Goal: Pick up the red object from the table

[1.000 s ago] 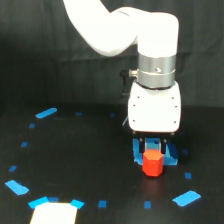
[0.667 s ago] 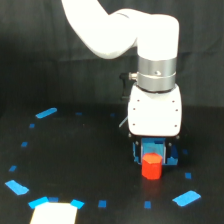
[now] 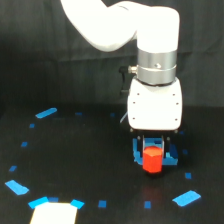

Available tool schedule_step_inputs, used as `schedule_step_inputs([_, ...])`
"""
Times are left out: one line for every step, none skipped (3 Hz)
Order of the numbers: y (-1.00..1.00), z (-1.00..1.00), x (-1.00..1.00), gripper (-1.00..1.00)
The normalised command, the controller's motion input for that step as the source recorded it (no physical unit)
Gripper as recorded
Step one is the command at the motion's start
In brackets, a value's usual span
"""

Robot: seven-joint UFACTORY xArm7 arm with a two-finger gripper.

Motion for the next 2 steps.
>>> schedule_step_inputs([1.0, 1.0, -0.07, -0.68])
schedule_step_inputs([1.0, 1.0, -0.01, -1.0])
